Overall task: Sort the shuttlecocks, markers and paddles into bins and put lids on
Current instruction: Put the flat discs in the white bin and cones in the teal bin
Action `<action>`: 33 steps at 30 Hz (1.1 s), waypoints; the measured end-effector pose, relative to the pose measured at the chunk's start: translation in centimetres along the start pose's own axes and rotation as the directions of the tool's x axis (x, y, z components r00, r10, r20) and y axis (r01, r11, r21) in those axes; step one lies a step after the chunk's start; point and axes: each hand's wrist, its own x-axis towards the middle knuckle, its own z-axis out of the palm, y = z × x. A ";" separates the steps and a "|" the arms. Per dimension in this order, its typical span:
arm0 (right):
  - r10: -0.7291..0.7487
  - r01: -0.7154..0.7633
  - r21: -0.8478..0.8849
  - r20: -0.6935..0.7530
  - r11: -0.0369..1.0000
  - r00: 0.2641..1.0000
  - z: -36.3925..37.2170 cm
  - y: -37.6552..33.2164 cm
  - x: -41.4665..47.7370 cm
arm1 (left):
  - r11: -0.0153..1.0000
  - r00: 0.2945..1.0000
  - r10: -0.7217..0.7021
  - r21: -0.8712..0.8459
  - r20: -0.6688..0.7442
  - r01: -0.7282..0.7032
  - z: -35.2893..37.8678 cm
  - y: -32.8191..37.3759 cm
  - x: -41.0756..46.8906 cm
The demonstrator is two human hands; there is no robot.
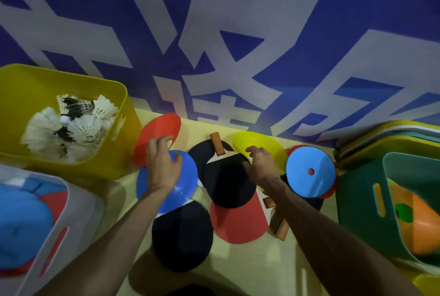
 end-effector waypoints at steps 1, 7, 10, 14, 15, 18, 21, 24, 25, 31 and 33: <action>0.001 -0.001 -0.024 -0.005 1.000 1.000 0.4 -0.1 0.2 | 0.998 0.999 -0.034 0.043 -0.012 0.035 -0.1 -0.5 0.6; 0.013 -0.016 -0.063 -0.062 0.998 0.998 1.1 -0.6 0.8 | 0.971 0.988 -0.131 0.212 0.083 0.111 -0.1 -3.3 2.4; 0.013 -0.021 -0.081 -0.090 0.996 0.996 0.6 -0.6 1.0 | 0.971 0.992 -0.092 0.230 0.088 0.070 0.0 -3.3 2.4; -0.008 -0.002 -0.076 -0.140 0.997 0.990 -0.6 -0.8 0.7 | 0.970 0.997 -0.063 0.238 0.052 0.048 -0.5 -2.5 2.4; -0.023 0.013 -0.061 -0.161 0.998 0.987 -1.0 -0.9 0.5 | 0.972 0.998 -0.049 0.231 0.043 0.038 -0.8 -2.2 2.5; -0.054 0.049 -0.026 -0.220 0.998 0.974 -2.4 -1.0 -0.4 | 0.979 1.000 0.007 0.205 0.017 -0.011 -1.6 -0.5 2.2; -0.017 0.021 0.012 -0.255 1.000 0.967 -4.2 -1.1 -1.6 | 0.983 0.997 0.069 0.169 0.043 -0.076 -2.1 2.2 1.5; -0.025 0.019 -0.021 -0.336 1.000 0.941 -6.3 -0.8 -3.1 | 0.972 0.977 0.181 0.134 0.111 -0.195 -2.1 5.0 0.7; -0.027 0.013 -0.042 -0.363 0.999 0.931 -7.1 -0.6 -3.7 | 0.965 0.968 0.211 0.129 0.134 -0.228 -2.1 5.9 0.4; 0.111 -0.077 0.088 -0.517 0.993 0.849 -11.7 2.4 -7.7 | 0.944 0.933 0.284 0.106 0.222 -0.312 -1.4 11.2 -1.8; 0.204 -0.047 0.281 -0.564 0.959 0.800 -13.2 4.0 -8.8 | 0.941 0.920 0.321 0.039 0.225 -0.337 -0.9 13.4 -2.7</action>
